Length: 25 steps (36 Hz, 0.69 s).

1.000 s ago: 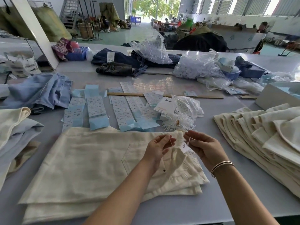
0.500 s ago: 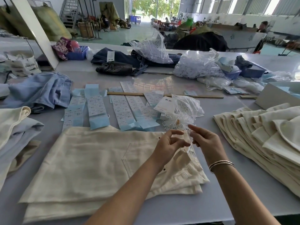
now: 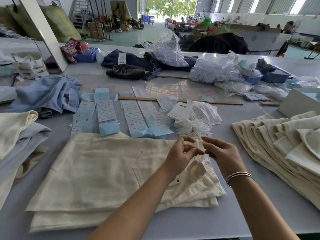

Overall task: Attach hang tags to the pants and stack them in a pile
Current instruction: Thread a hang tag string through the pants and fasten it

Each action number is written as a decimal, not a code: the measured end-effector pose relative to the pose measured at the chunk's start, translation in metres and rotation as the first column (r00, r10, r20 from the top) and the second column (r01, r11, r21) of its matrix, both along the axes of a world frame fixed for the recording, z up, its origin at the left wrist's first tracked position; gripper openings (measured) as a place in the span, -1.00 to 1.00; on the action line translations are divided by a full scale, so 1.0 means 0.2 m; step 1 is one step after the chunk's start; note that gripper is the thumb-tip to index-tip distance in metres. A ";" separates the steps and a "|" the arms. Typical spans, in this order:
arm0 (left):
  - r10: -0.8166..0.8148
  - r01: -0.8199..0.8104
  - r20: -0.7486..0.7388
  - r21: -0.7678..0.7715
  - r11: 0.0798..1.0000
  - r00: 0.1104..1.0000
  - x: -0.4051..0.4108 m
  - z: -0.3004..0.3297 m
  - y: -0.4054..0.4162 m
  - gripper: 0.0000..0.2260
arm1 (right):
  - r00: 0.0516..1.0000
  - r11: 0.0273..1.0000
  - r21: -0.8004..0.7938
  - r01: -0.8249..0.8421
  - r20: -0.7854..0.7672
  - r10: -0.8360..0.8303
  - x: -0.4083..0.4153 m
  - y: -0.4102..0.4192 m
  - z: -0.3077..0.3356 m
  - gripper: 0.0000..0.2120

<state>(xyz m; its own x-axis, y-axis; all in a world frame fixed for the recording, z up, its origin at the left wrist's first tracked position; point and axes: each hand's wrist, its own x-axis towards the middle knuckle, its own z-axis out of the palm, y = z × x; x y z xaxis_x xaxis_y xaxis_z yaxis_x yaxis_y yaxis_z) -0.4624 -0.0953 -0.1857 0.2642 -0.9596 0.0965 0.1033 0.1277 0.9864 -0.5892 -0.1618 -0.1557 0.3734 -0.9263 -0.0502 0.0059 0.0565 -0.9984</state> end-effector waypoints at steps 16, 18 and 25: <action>0.026 -0.024 0.125 -0.012 1.000 0.992 -0.01 -0.02 -0.01 -0.78 | 0.998 0.999 0.030 0.043 0.037 -0.044 0.00 0.03 -0.05 -0.87; 0.038 -0.037 0.135 -0.010 0.999 0.990 -0.01 -0.02 -0.01 -0.79 | 0.996 0.997 0.078 0.029 0.076 -0.035 0.00 0.03 -0.06 -0.88; 0.064 -0.063 0.156 -0.014 0.998 0.986 -0.01 -0.04 -0.02 -0.80 | 0.995 0.993 0.114 0.042 0.083 -0.052 -0.01 0.02 -0.11 -0.91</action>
